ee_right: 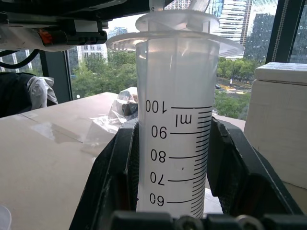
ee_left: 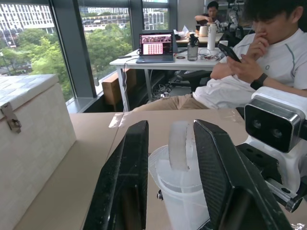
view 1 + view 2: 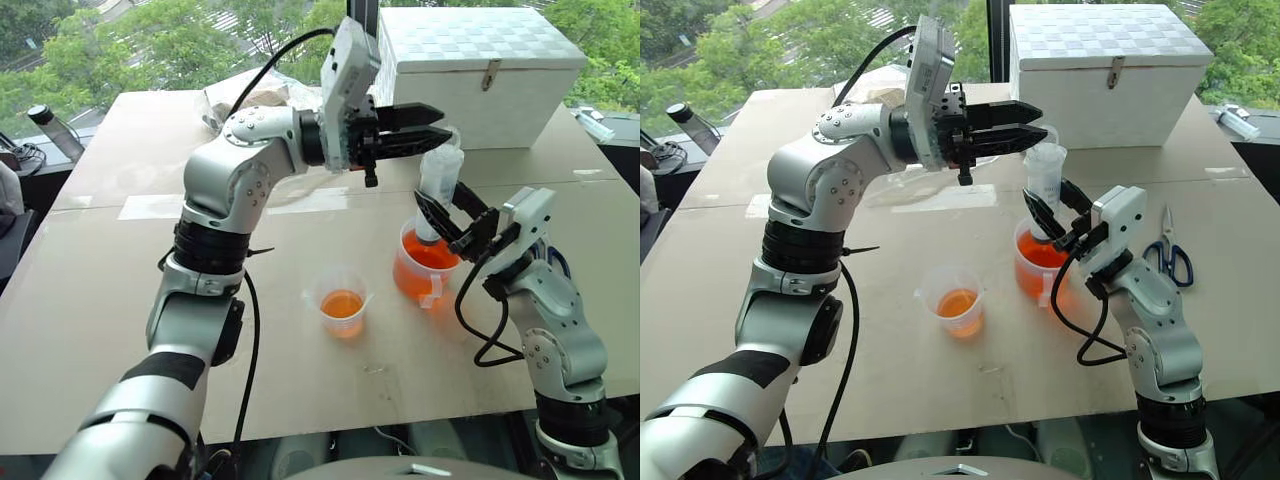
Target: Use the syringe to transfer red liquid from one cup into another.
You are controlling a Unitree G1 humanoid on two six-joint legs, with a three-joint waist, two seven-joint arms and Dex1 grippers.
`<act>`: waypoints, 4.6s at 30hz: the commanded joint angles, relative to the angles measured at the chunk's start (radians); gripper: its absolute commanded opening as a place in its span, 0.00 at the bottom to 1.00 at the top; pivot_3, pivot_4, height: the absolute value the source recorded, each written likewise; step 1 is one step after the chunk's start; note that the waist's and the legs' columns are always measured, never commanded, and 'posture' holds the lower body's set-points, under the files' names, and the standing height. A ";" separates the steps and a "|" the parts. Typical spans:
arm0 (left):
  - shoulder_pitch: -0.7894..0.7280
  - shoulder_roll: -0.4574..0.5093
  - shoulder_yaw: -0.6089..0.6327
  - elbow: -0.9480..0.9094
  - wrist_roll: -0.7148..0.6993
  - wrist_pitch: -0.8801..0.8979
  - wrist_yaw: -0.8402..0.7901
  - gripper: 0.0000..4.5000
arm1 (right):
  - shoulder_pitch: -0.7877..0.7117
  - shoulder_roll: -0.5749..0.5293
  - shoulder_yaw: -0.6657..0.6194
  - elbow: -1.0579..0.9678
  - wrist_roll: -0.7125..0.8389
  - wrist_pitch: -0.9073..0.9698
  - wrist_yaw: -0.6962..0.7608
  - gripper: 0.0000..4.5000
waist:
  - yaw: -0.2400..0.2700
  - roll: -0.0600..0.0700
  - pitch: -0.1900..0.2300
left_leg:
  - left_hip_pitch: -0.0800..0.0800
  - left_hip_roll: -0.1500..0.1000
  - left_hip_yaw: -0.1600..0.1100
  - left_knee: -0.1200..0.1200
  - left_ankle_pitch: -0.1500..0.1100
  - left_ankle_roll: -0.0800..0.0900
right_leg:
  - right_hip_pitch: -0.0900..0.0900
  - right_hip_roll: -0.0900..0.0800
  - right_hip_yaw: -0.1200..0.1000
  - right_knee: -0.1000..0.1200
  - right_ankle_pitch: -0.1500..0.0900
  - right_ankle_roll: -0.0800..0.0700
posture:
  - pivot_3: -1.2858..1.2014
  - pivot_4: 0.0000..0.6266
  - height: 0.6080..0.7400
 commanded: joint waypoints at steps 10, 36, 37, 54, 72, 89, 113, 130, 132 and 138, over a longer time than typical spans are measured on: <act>-0.035 -0.023 -0.006 0.028 0.026 0.011 -0.058 0.30 | -0.001 -0.019 0.006 -0.051 0.005 -0.024 -0.013 0.33 | 0.000 0.000 0.000 | 0.000 0.000 0.000 0.000 0.000 0.000 | 0.000 0.000 0.000 0.000 0.000 0.000 | 0.52 0.24 1.00; -0.109 -0.102 0.064 0.110 0.050 0.008 -0.001 0.02 | 0.052 -0.034 0.033 -0.019 -0.003 -0.066 -0.009 0.33 | 0.000 0.000 0.000 | 0.000 0.000 0.000 0.001 0.000 0.000 | 0.000 0.000 0.000 0.000 0.000 0.000 | 0.52 0.24 1.00; -0.113 -0.101 0.066 0.113 0.051 0.006 0.002 0.02 | 0.054 -0.037 0.035 -0.016 -0.005 -0.066 -0.007 0.33 | 0.000 0.000 0.000 | 0.000 0.000 0.000 0.001 0.000 0.000 | 0.000 0.000 0.000 0.000 0.000 0.000 | 0.52 0.24 1.00; -0.131 -0.092 0.092 0.108 0.030 0.029 0.027 0.02 | 0.061 -0.051 0.054 0.003 0.006 -0.053 0.000 0.33 | 0.000 0.000 0.000 | 0.000 0.000 0.000 0.001 0.000 0.000 | 0.000 0.000 0.000 0.000 0.000 0.000 | 0.52 0.24 1.00; -0.132 -0.095 0.091 0.133 0.036 0.016 0.042 0.02 | 0.057 -0.057 0.049 -0.010 0.011 -0.042 -0.002 0.33 | 0.000 0.000 0.000 | 0.000 0.000 0.000 0.001 0.000 0.000 | 0.000 0.000 0.000 0.000 0.000 0.000 | 0.52 0.24 1.00; -0.095 -0.018 0.071 0.088 0.014 0.032 -0.084 0.61 | 0.024 -0.049 0.045 -0.018 0.021 -0.048 -0.012 0.33 | 0.001 0.000 0.000 | 0.000 0.000 0.000 0.001 0.000 0.000 | 0.000 0.000 0.000 0.000 0.000 0.000 | 0.52 0.24 1.00; -0.119 0.183 0.206 0.141 -0.051 0.027 -0.186 0.61 | -0.132 -0.030 0.020 -0.122 0.129 0.036 -0.088 0.33 | -0.001 0.000 0.000 | 0.000 0.000 -0.001 0.002 0.000 0.000 | 0.000 0.000 -0.001 0.001 0.000 0.000 | 0.52 0.24 1.00; -0.127 0.300 0.267 0.173 -0.150 0.104 -0.392 0.61 | -0.189 0.004 0.148 -0.166 0.475 0.225 0.022 0.33 | -0.005 0.000 0.000 | -0.001 0.000 -0.002 0.002 0.000 0.000 | 0.000 0.000 -0.002 0.001 0.000 0.000 | 0.52 0.24 1.00; -0.128 0.314 0.282 0.172 -0.179 0.124 -0.413 0.61 | -0.178 0.005 0.170 -0.139 0.473 0.223 0.060 0.33 | -0.009 0.000 0.000 | -0.001 0.000 -0.002 0.002 0.000 0.000 | 0.000 0.000 -0.002 0.001 0.000 0.000 | 0.52 0.24 1.00; -0.125 0.328 0.298 0.150 -0.227 0.184 -0.417 0.61 | -0.169 0.026 0.211 -0.059 0.458 0.204 0.139 0.33 | -0.005 0.000 0.000 | 0.000 0.000 -0.002 0.002 0.000 0.000 | 0.000 0.002 -0.003 0.001 0.000 0.000 | 0.52 0.24 1.00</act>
